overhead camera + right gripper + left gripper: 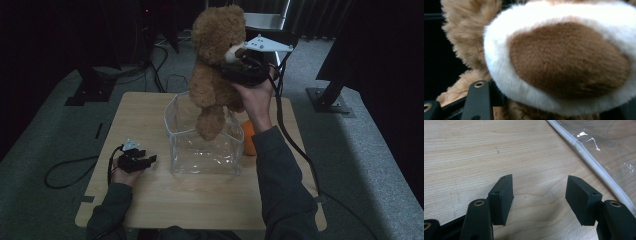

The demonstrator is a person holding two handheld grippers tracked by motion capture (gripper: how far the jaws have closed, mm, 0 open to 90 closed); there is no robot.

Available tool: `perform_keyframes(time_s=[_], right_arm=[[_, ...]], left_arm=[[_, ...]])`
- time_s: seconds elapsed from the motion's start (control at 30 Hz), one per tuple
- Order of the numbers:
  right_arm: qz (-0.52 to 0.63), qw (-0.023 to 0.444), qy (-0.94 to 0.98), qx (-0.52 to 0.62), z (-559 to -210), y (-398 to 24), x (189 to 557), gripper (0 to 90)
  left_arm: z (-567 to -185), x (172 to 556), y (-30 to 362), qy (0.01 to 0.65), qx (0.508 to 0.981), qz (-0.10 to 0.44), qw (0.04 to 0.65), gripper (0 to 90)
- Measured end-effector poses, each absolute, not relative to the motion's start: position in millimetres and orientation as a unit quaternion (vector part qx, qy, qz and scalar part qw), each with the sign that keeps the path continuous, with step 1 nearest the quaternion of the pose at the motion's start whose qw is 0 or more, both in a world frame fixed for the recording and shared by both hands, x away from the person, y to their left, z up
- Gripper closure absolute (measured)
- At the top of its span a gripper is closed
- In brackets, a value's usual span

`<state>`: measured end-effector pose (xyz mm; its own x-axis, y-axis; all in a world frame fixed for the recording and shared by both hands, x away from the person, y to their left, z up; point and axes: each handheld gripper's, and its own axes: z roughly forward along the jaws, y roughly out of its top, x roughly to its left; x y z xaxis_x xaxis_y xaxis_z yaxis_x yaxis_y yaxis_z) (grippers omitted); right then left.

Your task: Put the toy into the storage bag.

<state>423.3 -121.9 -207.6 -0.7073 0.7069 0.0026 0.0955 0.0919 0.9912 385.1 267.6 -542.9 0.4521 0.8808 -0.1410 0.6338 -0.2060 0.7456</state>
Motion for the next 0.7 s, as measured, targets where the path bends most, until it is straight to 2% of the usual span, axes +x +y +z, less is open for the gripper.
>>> perform_keyframes(time_s=[0.7], right_arm=[[0.599, 0.271, 0.687, 0.309, -208.1, -99.8, 438.0, 37.6]], left_arm=[[-542.9, 385.0, 267.2, 0.498, 0.760, 0.160, 0.386, 39.6]])
